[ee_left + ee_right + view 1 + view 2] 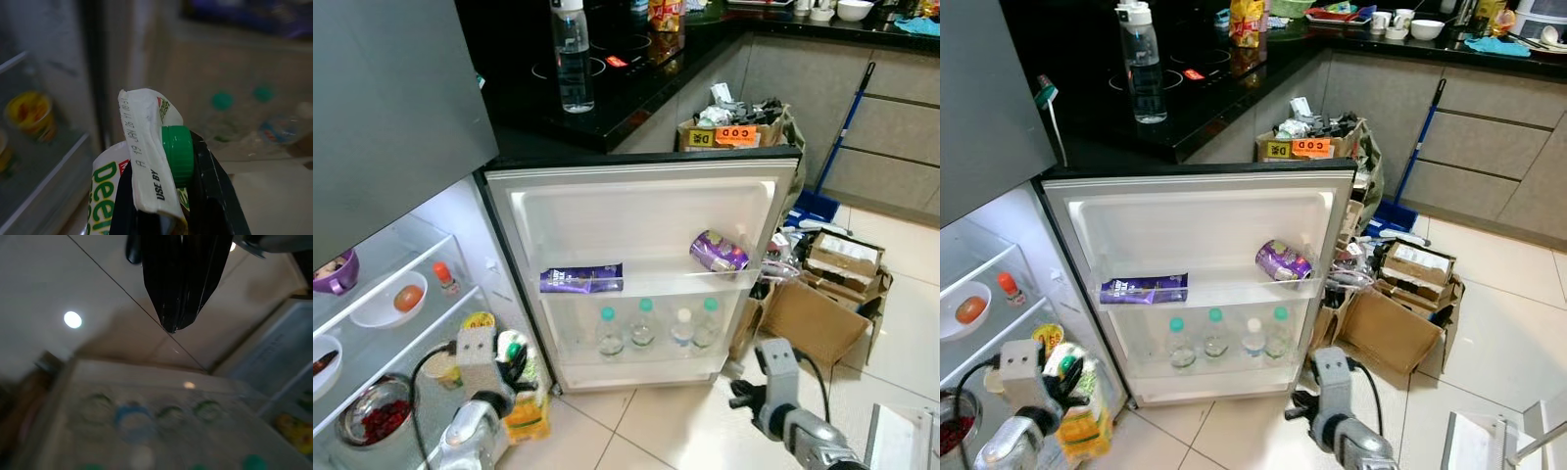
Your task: Restocking fridge
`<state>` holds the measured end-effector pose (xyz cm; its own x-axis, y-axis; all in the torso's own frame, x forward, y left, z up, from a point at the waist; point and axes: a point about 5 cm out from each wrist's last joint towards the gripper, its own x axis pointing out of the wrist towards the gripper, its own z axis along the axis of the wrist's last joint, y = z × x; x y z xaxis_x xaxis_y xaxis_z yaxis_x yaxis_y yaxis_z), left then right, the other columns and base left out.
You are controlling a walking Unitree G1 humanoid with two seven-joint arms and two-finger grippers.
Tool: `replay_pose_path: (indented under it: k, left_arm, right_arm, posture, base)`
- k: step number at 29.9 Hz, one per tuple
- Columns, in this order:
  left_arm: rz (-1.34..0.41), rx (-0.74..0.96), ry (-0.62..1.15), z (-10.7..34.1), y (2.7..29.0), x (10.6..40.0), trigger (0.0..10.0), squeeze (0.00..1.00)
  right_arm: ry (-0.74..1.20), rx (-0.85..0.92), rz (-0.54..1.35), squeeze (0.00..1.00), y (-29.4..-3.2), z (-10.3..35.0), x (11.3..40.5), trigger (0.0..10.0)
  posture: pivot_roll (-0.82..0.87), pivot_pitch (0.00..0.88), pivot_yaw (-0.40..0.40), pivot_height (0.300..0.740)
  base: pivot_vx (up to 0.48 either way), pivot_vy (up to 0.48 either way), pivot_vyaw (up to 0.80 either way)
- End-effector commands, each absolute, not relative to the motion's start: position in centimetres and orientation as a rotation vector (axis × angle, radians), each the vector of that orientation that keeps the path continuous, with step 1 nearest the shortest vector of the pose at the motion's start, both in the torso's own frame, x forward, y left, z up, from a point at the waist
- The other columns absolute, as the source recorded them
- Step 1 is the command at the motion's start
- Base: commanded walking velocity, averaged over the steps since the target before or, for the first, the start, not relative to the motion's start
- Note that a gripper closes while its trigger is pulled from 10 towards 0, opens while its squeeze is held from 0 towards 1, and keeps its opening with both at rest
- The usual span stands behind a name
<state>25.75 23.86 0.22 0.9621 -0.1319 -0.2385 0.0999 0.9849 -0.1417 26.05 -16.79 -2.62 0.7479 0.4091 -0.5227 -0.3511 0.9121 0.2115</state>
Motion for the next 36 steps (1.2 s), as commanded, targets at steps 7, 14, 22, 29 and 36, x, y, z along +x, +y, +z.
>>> replay_pose_path:
  k: [7, 14, 22, 29, 36]
  left_arm:
    - [-0.257, -0.079, 0.104, 2.9, 21.7, 28.3, 10.0, 0.00]
    - [-0.290, -0.060, 0.157, 1.4, 19.9, 27.2, 10.0, 0.00]
    - [-0.285, -0.049, 0.129, 1.5, 18.6, 27.5, 10.0, 0.00]
    - [-0.264, -0.013, 0.081, 2.5, 18.5, 28.3, 10.0, 0.00]
    - [-0.279, 0.032, 0.004, 4.1, 18.0, 29.6, 10.0, 0.00]
  right_arm:
    - [0.533, 0.080, 0.484, 0.00, -14.5, -1.5, 27.4, 10.0]
    - [0.524, 0.087, 0.479, 0.00, -15.1, -1.2, 27.7, 10.0]
    - [0.487, 0.079, 0.505, 0.00, -15.5, -0.1, 28.6, 10.0]
    - [0.465, 0.081, 0.533, 0.00, -15.6, 0.5, 29.0, 10.0]
    - [0.441, 0.097, 0.559, 0.00, -15.2, 0.8, 29.1, 10.0]
  posture:
    - [-0.08, 0.028, 0.043, 0.740]
    - [-0.09, 0.032, 0.013, 0.710]
    - [-0.10, 0.042, -0.032, 0.670]
    - [-0.11, 0.050, -0.032, 0.645]
    - [-0.10, 0.051, -0.007, 0.620]
  base:
    - [0.000, 0.000, 0.00]
    - [0.000, 0.000, 0.00]
    - [0.000, 0.000, 0.00]
    - [0.000, 0.000, 0.00]
    - [0.000, 0.000, 0.00]
